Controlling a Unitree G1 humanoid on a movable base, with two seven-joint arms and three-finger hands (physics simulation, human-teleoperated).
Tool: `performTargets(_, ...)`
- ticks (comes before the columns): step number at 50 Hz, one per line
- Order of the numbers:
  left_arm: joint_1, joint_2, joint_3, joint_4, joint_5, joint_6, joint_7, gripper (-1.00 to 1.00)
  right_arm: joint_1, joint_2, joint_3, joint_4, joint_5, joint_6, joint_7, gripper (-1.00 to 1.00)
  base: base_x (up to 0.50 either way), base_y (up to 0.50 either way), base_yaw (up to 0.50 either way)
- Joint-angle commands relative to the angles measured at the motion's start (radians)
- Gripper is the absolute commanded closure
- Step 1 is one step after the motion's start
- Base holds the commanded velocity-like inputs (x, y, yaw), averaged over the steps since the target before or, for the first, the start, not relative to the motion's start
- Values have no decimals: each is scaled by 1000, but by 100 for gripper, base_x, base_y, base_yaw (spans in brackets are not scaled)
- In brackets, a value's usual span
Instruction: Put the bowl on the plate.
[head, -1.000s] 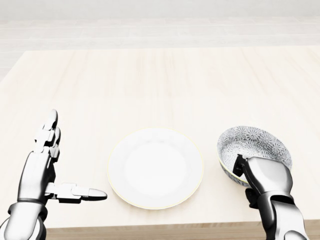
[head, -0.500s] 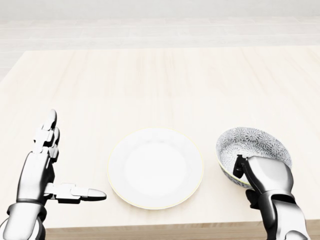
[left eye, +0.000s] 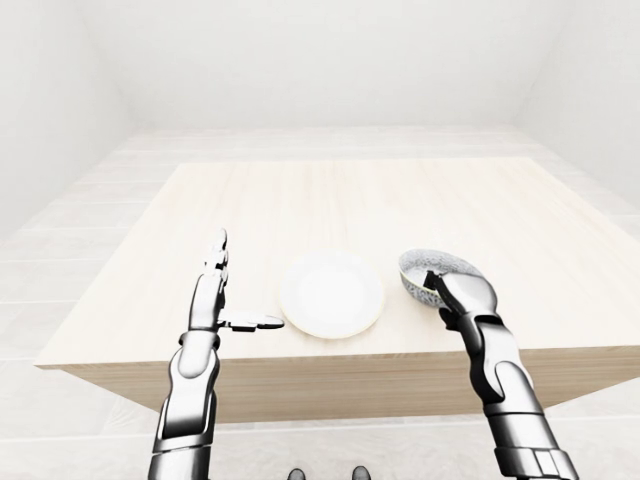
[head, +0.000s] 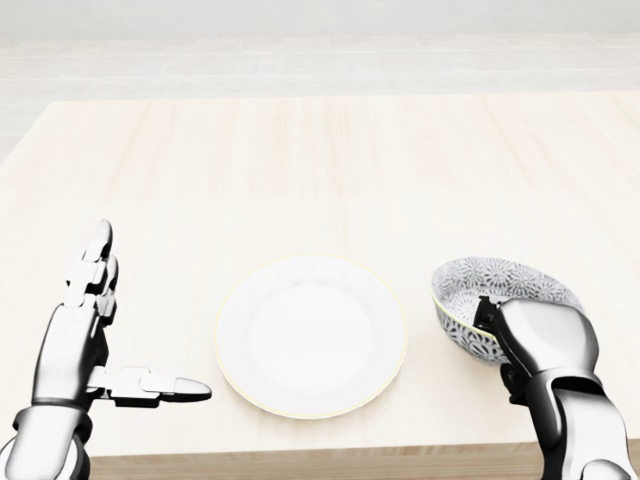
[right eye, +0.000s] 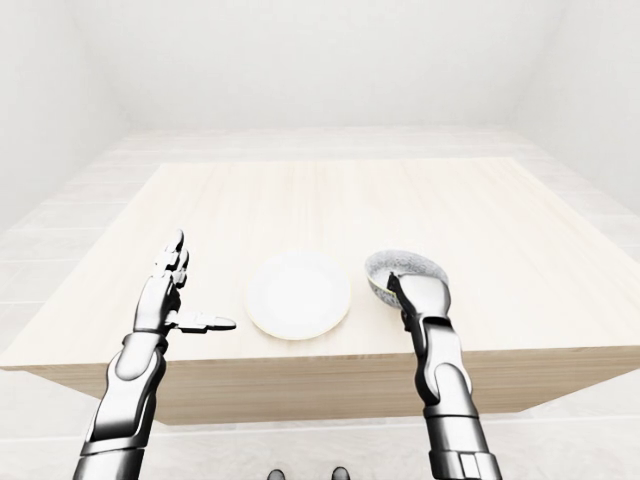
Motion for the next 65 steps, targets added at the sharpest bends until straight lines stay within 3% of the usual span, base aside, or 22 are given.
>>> performTargets(1,-3,1,0,15,0,-9,1,-100,4,5,-16,-85,-27,0,46,40,0,0,0)
performTargets(5,-5,1,-4,30,5,-19,4,-100,4,9,-19,-102,-36,0,58,40,0,0,0)
performTargets(11,-5,1,-3,22,4,-9,2,-100,3,15,-20,-122,-47,0,73,40,0,0,0)
performTargets(34,-1,-1,-8,28,11,-17,6,-100,-10,29,-23,-214,-81,0,152,44,0,0,0)
performTargets(42,-5,-2,-10,37,15,-21,10,-100,-6,45,-12,-259,-98,0,174,42,0,0,0)
performTargets(50,-3,-3,-11,20,16,-6,8,-100,-14,69,8,-325,-125,0,219,43,0,0,0)
performTargets(55,-7,-3,-12,38,19,-19,12,-100,-20,86,24,-353,-144,0,237,44,0,0,0)
performTargets(65,-8,-1,-11,37,17,-17,10,-100,-39,114,44,-400,-171,0,275,43,0,0,0)
